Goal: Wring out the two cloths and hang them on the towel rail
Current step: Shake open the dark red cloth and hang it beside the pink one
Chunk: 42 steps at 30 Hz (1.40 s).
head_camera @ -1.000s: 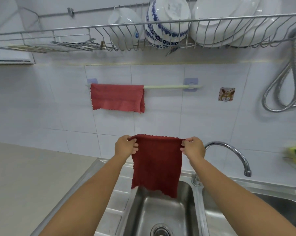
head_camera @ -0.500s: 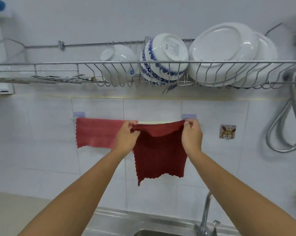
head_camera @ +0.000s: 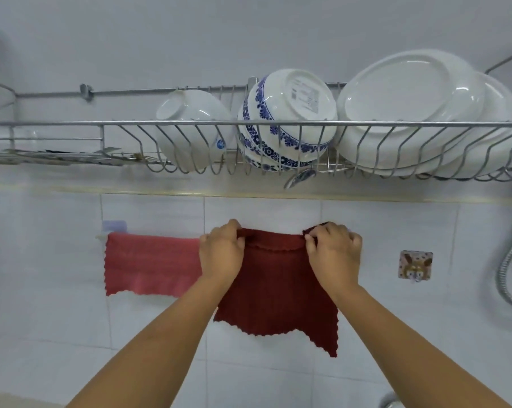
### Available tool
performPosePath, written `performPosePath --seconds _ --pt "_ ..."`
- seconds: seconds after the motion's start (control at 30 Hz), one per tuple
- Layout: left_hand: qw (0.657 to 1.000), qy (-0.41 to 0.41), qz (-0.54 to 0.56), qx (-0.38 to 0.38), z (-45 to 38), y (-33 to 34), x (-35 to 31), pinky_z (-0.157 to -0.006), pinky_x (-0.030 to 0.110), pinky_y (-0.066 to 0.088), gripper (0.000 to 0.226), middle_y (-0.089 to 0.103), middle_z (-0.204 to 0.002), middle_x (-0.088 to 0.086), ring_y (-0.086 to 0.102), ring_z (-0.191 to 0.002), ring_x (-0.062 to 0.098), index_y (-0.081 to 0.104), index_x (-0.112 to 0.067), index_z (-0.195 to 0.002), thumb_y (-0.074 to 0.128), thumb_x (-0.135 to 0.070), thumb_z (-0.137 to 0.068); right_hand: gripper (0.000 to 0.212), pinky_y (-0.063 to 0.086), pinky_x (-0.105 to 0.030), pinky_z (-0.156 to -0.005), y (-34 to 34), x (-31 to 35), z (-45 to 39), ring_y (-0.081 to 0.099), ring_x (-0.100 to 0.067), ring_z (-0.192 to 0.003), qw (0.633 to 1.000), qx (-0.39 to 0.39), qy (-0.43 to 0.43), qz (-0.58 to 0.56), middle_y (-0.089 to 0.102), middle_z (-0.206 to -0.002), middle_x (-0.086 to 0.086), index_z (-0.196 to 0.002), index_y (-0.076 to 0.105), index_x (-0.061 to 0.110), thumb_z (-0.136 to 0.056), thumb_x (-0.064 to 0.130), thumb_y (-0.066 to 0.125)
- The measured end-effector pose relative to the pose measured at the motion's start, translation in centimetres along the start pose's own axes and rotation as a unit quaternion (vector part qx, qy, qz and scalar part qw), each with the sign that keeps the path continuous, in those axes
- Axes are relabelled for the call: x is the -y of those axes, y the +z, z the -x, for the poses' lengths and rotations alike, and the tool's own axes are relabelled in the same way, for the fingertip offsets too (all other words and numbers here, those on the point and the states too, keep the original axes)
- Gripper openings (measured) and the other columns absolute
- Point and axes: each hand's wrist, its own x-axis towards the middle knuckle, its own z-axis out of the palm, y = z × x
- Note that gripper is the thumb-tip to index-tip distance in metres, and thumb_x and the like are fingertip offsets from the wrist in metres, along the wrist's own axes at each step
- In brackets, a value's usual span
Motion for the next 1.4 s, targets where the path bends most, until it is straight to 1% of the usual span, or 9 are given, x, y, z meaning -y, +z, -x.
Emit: performPosePath --seconds 0.1,0.2,0.4,0.5,0.67,0.87,0.97,1.17,1.4 --pt "0.996 0.013 -0.063 -0.055 -0.3 0.8 0.0 -0.078 0.038 0.036 0.027 0.06 -0.086 0.004 0.055 -0.086 0.025 0.071 -0.013 -0.09 0.051 -0.03 -0.084 0.036 0.035 -0.041 -0.087 0.3 0.1 0.6 0.058 -0.022 -0.084 0.999 -0.013 -0.035 0.035 0.065 -0.084 -0.002 -0.08 0.072 0.015 -0.094 0.031 0.043" --pt "0.994 0.001 -0.105 -0.037 -0.1 1.1 0.3 -0.083 0.038 0.032 0.044 0.053 -0.088 0.001 0.049 -0.088 0.02 0.072 -0.016 -0.079 0.036 -0.039 -0.084 0.041 0.03 -0.041 -0.09 0.0 0.4 0.5 0.055 -0.02 -0.088 0.998 0.004 -0.045 0.045 0.064 -0.085 0.0 -0.078 0.073 0.017 -0.095 0.035 0.041" --pt "0.978 0.076 -0.191 -0.036 0.0 2.0 0.9 -0.075 0.04 0.036 0.047 0.057 -0.069 0.006 0.05 -0.074 0.027 0.066 -0.009 -0.06 0.028 -0.025 -0.084 0.044 0.02 -0.042 -0.093 -0.9 1.7 -1.1 0.046 -0.027 -0.105 0.984 0.103 -0.044 0.135 0.061 -0.101 -0.005 -0.078 0.075 0.014 -0.095 0.032 0.038" --pt "0.978 0.072 -0.194 -0.021 0.3 2.1 1.0 -0.076 0.04 0.037 0.04 0.06 -0.066 0.002 0.054 -0.072 0.026 0.064 -0.012 -0.071 0.031 -0.027 -0.089 0.047 0.026 -0.042 -0.093 -0.9 1.9 -1.0 0.052 -0.024 -0.09 0.98 0.147 -0.033 0.128 0.062 -0.086 -0.004 -0.08 0.071 0.016 -0.098 0.031 0.03" --pt "0.983 0.071 -0.165 -0.033 0.3 2.1 1.1 -0.084 0.043 0.039 0.029 0.064 -0.069 -0.002 0.059 -0.072 0.023 0.059 -0.015 -0.088 0.039 -0.037 -0.093 0.036 0.03 -0.044 -0.088 0.2 1.1 -0.3 0.058 -0.028 -0.067 0.99 0.107 -0.016 0.088 0.062 -0.063 -0.005 -0.096 0.06 0.009 -0.097 0.04 0.041" --pt "0.976 0.072 -0.205 -0.015 0.3 1.1 1.2 -0.084 0.044 0.04 0.049 0.065 -0.075 0.005 0.059 -0.08 0.026 0.07 -0.015 -0.076 0.032 -0.04 -0.094 0.047 0.03 -0.043 -0.084 0.0 0.7 0.0 0.055 -0.028 -0.087 0.994 0.021 -0.048 0.1 0.064 -0.085 -0.007 -0.082 0.071 0.014 -0.097 0.045 0.039" --pt "0.978 0.061 -0.199 0.013 0.1 0.8 1.1 -0.092 0.045 0.035 0.052 0.065 -0.087 0.006 0.055 -0.093 0.026 0.071 -0.014 -0.083 0.028 -0.04 -0.097 0.055 0.028 -0.043 -0.087 -0.4 0.5 -0.1 0.056 -0.027 -0.091 0.989 0.062 -0.058 0.119 0.067 -0.085 -0.004 -0.082 0.073 0.016 -0.099 0.047 0.03" --pt "0.99 0.041 -0.126 -0.054 1.0 1.0 1.4 -0.086 0.041 0.039 0.03 0.067 -0.09 0.0 0.06 -0.088 0.023 0.063 -0.016 -0.098 0.04 -0.036 -0.094 0.045 0.029 -0.044 -0.089 0.1 -0.8 0.9 0.061 -0.028 -0.089 0.99 0.064 -0.065 0.109 0.069 -0.079 -0.006 -0.098 0.063 0.013 -0.099 0.043 0.029" --pt "0.986 -0.163 0.02 -0.035 3.8 0.1 2.7 -0.093 0.039 0.034 0.029 0.061 -0.108 -0.002 0.052 -0.108 0.02 0.059 -0.022 -0.108 0.05 -0.046 -0.093 0.046 0.027 -0.044 -0.09 -0.3 -1.4 0.6 0.054 -0.026 -0.102 0.994 0.059 -0.048 0.081 0.068 -0.101 -0.001 -0.096 0.071 0.018 -0.098 0.04 0.03"
